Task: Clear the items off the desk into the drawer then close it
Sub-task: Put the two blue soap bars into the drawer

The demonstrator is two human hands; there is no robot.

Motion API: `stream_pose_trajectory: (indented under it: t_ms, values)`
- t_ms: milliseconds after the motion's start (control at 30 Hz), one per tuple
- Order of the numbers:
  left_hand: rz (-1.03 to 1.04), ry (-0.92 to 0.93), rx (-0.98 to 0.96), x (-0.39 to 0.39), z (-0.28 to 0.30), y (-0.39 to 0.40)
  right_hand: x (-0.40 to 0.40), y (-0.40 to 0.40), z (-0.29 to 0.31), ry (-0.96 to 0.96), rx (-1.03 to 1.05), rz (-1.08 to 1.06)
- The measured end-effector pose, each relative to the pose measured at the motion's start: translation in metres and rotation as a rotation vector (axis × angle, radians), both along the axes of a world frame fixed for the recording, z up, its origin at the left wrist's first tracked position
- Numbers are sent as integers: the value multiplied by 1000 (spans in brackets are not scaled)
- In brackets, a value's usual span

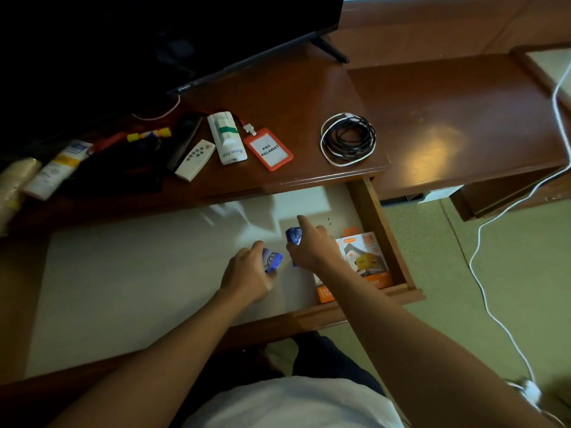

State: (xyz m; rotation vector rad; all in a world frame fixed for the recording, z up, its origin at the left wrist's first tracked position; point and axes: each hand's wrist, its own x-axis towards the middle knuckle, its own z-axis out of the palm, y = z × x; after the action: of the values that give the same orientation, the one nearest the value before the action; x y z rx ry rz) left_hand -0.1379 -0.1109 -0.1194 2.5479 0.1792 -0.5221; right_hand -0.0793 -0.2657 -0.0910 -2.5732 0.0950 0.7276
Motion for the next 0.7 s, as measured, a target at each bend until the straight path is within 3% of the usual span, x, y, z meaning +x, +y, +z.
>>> stream_pose_trajectory:
  t_ms: [200, 400, 700]
  values:
    - [-27, 232, 70, 1, -23, -11, 9, 16, -17, 1, -81, 98]
    - [20, 273, 49, 1, -35, -20, 17, 17, -28, -85, -206, 151]
    - [-17, 241, -149, -3, -38, -15, 33, 16, -40, -102, -307, 262]
